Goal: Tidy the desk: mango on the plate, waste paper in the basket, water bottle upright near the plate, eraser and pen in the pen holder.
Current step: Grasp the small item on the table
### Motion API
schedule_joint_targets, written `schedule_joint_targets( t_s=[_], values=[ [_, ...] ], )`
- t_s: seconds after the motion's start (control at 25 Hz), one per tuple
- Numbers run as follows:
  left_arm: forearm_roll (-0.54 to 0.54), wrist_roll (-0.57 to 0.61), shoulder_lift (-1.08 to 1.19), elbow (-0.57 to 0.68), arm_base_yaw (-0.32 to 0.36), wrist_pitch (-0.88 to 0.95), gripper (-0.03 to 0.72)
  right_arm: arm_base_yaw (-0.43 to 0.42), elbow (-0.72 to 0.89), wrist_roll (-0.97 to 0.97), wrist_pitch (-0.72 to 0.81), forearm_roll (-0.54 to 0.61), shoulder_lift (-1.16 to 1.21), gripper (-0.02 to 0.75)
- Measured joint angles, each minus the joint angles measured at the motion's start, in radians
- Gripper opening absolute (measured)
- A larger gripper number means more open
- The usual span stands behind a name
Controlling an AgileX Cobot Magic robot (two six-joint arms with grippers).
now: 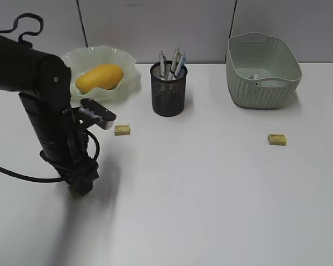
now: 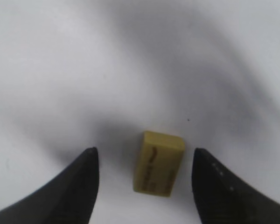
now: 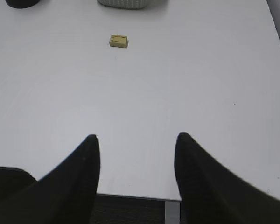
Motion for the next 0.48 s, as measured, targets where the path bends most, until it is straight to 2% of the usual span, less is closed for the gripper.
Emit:
schedule_joint_targets(
  t_s=[0.28,0.4,0.48],
  values=[
    [0.0,0.0,0.033,-0.002,0.0,-0.019,0.455,0.0,0.0,0.0,0.0,0.0,0.0,0.416],
    [0.006,-0.001,0.039,-0.006,0.001,-0.019,0.384,0.0,0.0,0.0,0.0,0.0,0.0,0.416],
    [0.017,-0.001,0.044,-0.012,0.006,-0.015,0.291,0.0,0.0,0.0,0.0,0.0,0.0,0.416]
  ],
)
